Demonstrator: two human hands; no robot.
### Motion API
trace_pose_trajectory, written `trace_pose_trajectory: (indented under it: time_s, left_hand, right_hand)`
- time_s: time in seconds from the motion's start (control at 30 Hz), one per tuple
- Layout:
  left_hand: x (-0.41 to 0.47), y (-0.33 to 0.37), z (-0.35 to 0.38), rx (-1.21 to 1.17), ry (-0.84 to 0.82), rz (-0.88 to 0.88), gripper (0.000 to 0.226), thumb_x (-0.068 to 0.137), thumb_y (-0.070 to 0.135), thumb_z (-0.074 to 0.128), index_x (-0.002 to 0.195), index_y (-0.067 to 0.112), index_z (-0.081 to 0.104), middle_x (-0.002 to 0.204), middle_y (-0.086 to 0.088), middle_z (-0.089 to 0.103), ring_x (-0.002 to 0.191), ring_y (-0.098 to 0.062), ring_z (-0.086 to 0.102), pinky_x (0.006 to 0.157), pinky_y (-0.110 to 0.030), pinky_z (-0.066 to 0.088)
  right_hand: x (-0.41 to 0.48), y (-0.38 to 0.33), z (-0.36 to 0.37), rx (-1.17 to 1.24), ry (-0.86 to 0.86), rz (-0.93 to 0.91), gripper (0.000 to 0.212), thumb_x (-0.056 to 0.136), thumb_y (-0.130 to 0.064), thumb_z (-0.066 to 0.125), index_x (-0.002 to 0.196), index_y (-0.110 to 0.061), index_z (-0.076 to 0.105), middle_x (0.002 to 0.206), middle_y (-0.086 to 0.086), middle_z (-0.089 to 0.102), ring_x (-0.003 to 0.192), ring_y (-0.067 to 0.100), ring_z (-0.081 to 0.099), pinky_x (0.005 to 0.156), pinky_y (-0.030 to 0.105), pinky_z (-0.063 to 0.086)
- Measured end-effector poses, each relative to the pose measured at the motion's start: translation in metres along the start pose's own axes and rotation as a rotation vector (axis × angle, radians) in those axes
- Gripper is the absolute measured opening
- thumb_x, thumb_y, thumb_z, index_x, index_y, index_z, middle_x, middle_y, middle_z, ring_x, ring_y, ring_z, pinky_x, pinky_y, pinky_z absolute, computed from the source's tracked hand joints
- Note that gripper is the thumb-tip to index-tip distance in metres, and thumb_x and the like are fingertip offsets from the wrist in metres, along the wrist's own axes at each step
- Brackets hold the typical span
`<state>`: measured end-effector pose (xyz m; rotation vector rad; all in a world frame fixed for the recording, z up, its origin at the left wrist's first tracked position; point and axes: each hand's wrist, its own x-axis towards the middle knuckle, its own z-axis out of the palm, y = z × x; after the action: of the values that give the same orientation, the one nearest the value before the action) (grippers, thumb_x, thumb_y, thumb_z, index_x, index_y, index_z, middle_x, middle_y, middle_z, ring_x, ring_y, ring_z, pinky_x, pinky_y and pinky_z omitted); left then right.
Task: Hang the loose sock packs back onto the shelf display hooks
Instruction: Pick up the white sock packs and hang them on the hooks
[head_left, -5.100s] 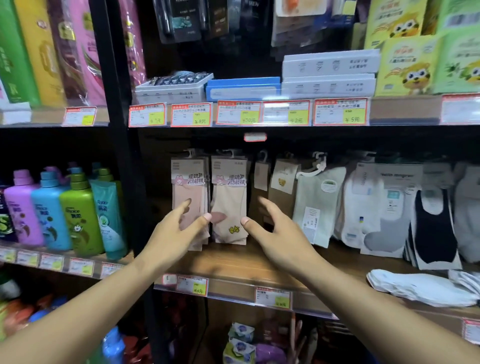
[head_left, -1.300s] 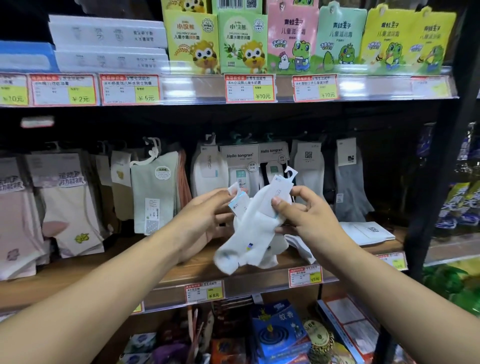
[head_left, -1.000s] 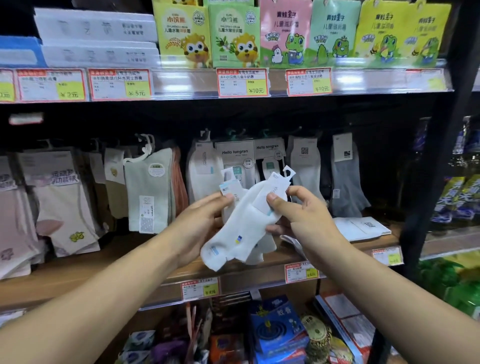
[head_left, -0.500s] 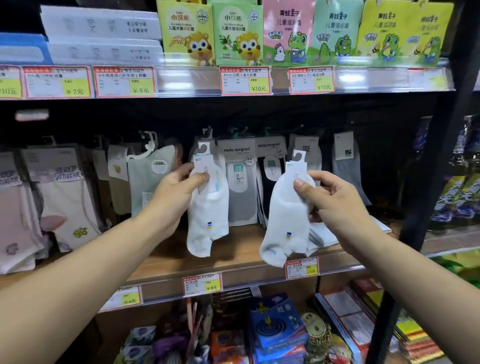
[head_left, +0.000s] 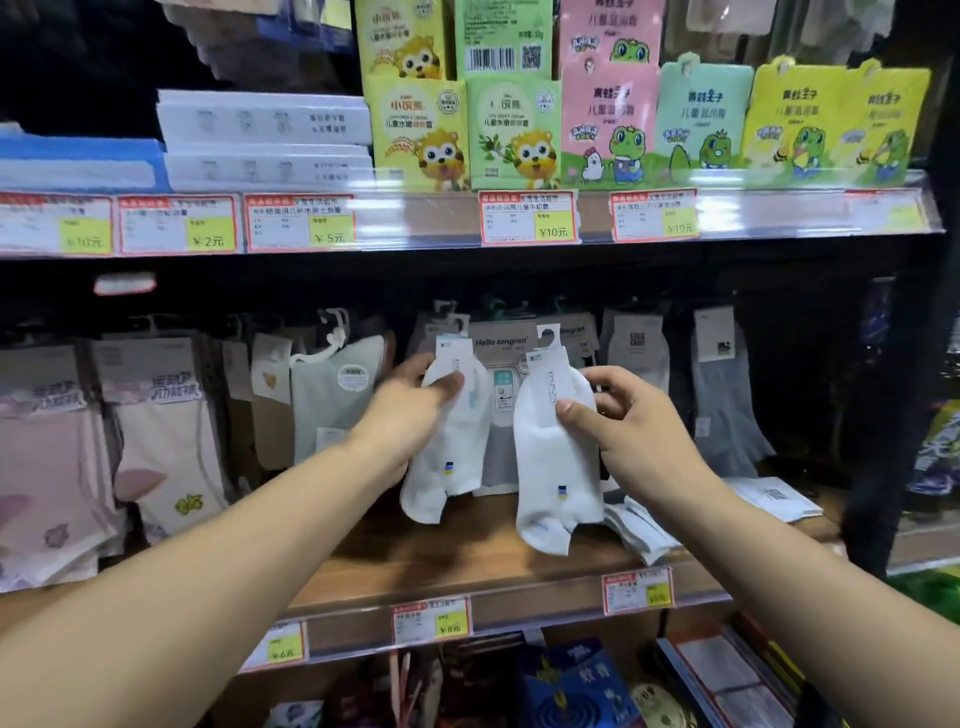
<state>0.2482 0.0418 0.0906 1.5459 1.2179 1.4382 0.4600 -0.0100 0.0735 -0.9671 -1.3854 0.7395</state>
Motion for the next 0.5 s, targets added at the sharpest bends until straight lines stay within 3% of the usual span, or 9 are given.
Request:
trace_pose_trajectory:
  time_s: [0.1, 0.2, 0.37, 0.5]
  left_hand:
    - [0.005, -0.001, 0.006, 0.029, 0.008, 0.006, 0.034, 0.092, 0.024, 0.062, 0.126, 0.017, 0.062, 0.118, -0.004, 0.072, 0.108, -0.023, 0.067, 0.099, -0.04, 0.05]
    - [0.013, 0.004, 0.011, 0.076, 0.055, 0.017, 0.039, 0.095, 0.025, 0.059, 0.132, 0.013, 0.058, 0.128, -0.008, 0.065, 0.114, -0.027, 0.062, 0.1, -0.042, 0.048]
    - [0.026, 0.011, 0.016, 0.114, 0.175, 0.022, 0.042, 0.093, 0.031, 0.058, 0.127, 0.007, 0.06, 0.121, -0.012, 0.067, 0.107, -0.032, 0.064, 0.094, -0.041, 0.051]
    - [0.026, 0.01, 0.017, 0.091, 0.204, -0.015, 0.044, 0.095, 0.028, 0.057, 0.133, 0.007, 0.057, 0.13, -0.012, 0.064, 0.114, -0.032, 0.061, 0.094, -0.036, 0.048]
  right_hand:
    - [0.0, 0.001, 0.003, 0.03, -0.014, 0.015, 0.014, 0.093, -0.007, 0.067, 0.105, -0.013, 0.068, 0.089, 0.003, 0.079, 0.074, 0.01, 0.074, 0.058, 0.022, 0.057]
    - [0.001, 0.003, 0.004, 0.024, -0.015, 0.013, 0.014, 0.093, -0.007, 0.067, 0.106, -0.013, 0.068, 0.088, 0.002, 0.079, 0.071, 0.008, 0.074, 0.057, 0.02, 0.055]
    - [0.002, 0.005, 0.01, 0.025, -0.025, 0.034, 0.016, 0.093, -0.008, 0.067, 0.108, -0.013, 0.067, 0.09, 0.004, 0.08, 0.073, 0.01, 0.075, 0.056, 0.021, 0.055]
    - [0.003, 0.009, 0.016, -0.014, -0.031, 0.035, 0.017, 0.092, -0.009, 0.068, 0.109, -0.014, 0.068, 0.093, 0.005, 0.08, 0.083, 0.019, 0.076, 0.068, 0.032, 0.06]
